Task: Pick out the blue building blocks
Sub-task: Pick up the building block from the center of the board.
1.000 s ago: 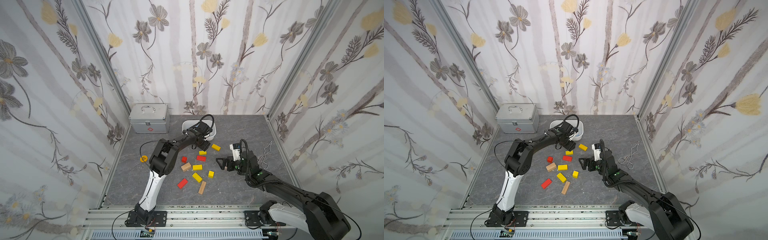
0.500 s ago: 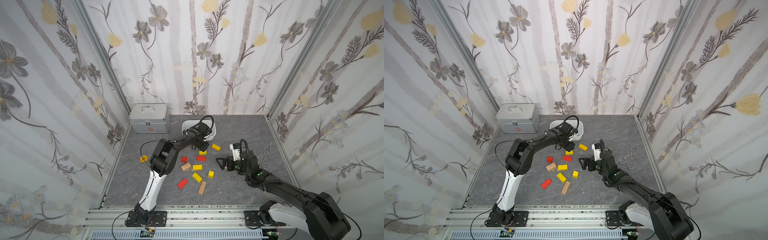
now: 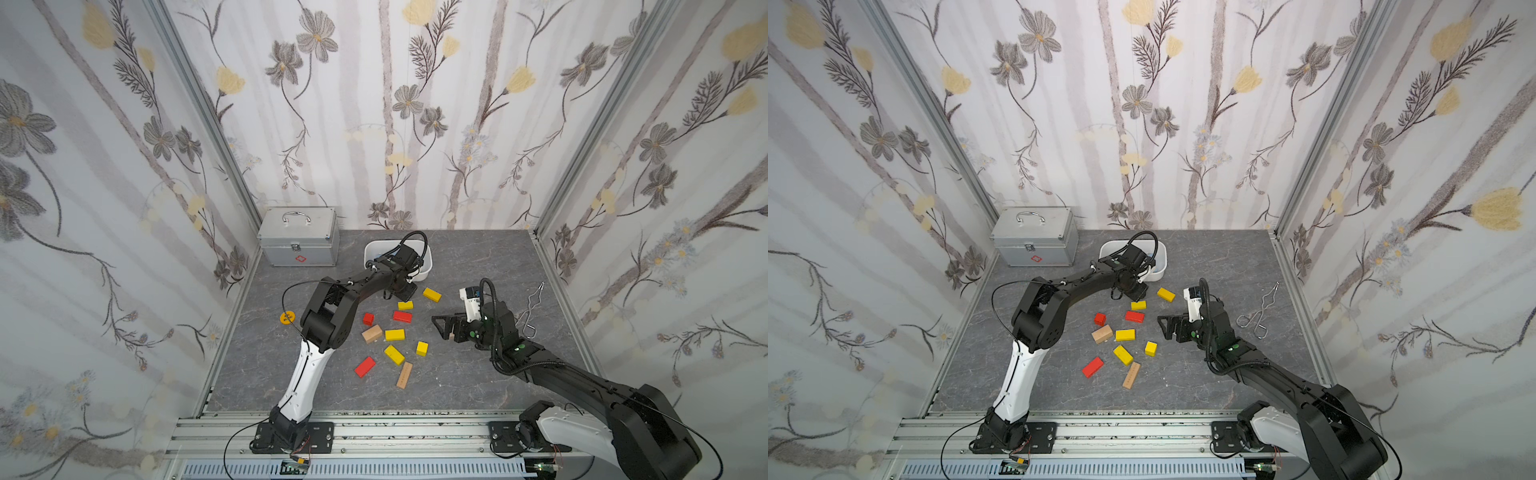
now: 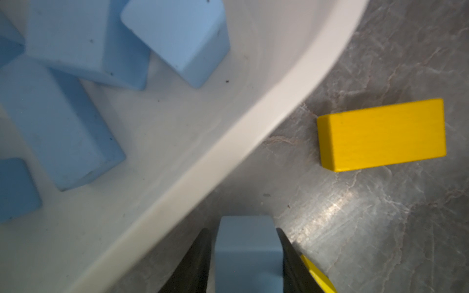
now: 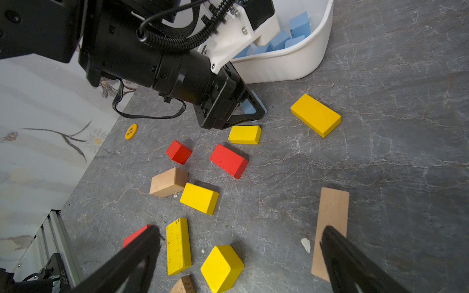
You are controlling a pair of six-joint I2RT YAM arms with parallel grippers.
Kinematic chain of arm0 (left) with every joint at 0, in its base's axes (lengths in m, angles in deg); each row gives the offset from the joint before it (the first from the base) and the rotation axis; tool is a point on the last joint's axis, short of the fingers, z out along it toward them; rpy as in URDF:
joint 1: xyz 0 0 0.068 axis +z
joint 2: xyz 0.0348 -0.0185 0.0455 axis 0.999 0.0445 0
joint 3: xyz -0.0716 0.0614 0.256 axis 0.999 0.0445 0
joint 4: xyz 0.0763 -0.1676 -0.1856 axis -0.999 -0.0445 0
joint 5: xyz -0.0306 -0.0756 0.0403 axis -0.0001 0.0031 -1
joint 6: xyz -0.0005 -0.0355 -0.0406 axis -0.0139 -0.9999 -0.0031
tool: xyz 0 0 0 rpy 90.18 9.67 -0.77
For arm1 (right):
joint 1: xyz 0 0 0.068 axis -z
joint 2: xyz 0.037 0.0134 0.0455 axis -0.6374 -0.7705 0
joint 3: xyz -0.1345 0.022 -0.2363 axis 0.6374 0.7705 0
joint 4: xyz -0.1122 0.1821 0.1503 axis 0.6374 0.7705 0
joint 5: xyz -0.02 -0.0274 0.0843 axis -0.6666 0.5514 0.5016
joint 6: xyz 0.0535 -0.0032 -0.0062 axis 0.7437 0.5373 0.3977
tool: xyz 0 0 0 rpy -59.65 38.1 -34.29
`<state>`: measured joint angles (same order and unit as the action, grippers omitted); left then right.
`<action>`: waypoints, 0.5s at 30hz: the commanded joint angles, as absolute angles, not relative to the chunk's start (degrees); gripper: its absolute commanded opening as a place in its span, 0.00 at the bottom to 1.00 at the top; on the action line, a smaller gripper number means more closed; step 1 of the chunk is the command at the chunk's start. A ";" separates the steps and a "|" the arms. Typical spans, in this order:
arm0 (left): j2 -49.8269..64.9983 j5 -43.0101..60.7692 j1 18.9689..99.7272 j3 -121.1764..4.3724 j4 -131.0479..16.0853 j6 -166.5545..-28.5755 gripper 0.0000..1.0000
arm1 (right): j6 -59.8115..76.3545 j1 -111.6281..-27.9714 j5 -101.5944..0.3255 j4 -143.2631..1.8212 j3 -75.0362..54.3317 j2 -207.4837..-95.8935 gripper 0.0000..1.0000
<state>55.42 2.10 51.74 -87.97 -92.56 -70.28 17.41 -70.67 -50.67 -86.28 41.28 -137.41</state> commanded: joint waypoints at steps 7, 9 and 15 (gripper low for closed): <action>55.59 1.57 51.76 -88.77 -93.65 -70.68 0.37 | 17.39 -70.71 -50.19 -89.06 40.83 -137.44 1.00; 55.56 1.53 51.76 -88.80 -93.68 -70.77 0.36 | 17.43 -70.69 -50.11 -89.20 40.80 -137.53 1.00; 55.64 1.66 51.75 -88.75 -93.97 -71.10 0.41 | 17.41 -70.71 -49.89 -89.25 40.80 -137.46 1.00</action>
<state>55.46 1.75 51.74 -88.34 -92.86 -71.15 17.41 -70.67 -50.47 -86.37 41.28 -137.43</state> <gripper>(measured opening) 0.400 0.996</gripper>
